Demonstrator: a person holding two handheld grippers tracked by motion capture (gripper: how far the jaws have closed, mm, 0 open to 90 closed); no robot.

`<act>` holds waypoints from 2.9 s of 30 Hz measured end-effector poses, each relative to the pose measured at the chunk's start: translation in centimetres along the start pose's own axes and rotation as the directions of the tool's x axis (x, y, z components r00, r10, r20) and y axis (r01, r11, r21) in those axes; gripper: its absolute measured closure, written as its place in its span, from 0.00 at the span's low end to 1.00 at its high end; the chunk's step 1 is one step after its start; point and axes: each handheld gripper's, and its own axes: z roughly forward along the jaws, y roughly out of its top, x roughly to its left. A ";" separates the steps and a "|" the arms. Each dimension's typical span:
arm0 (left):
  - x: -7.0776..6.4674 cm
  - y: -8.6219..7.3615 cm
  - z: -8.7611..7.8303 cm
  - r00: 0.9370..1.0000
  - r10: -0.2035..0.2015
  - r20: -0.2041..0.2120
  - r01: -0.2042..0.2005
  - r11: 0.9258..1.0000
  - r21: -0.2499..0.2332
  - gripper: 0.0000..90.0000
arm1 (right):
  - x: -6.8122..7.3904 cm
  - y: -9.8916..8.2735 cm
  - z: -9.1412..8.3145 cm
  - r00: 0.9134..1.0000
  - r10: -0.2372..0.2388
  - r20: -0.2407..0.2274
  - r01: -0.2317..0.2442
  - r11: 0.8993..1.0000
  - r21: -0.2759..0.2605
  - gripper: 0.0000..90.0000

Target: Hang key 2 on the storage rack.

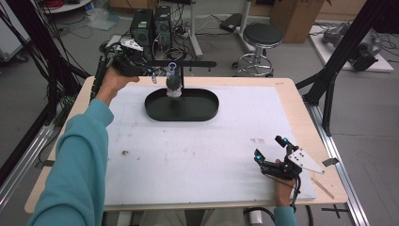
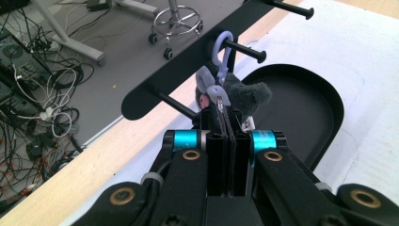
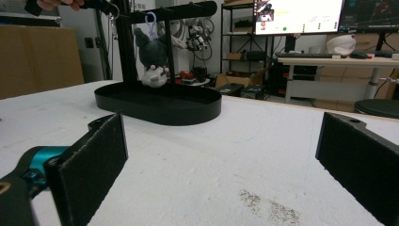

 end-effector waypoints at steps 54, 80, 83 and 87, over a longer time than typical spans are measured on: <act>1.3 -0.2 1.5 0.994 -0.057 -0.092 0.052 0.997 -0.050 0.98 | 0.0 0.0 0.0 1.000 -0.002 -0.001 0.002 1.000 -0.003 0.02; 1.8 -1.1 -0.2 0.965 -0.133 -0.225 0.100 0.983 -0.156 0.43 | 0.1 0.0 0.0 1.000 0.002 -0.001 -0.002 1.000 0.004 0.02; 1.7 -1.5 -0.6 0.959 -0.172 -0.227 0.135 0.976 -0.169 0.16 | 0.1 0.0 -0.1 1.000 0.004 -0.001 -0.004 1.000 0.007 0.02; 1.4 -2.4 -1.9 0.960 -0.190 -0.206 0.143 0.964 -0.225 0.02 | 0.1 0.0 0.0 1.000 0.000 -0.001 0.000 1.000 0.005 0.02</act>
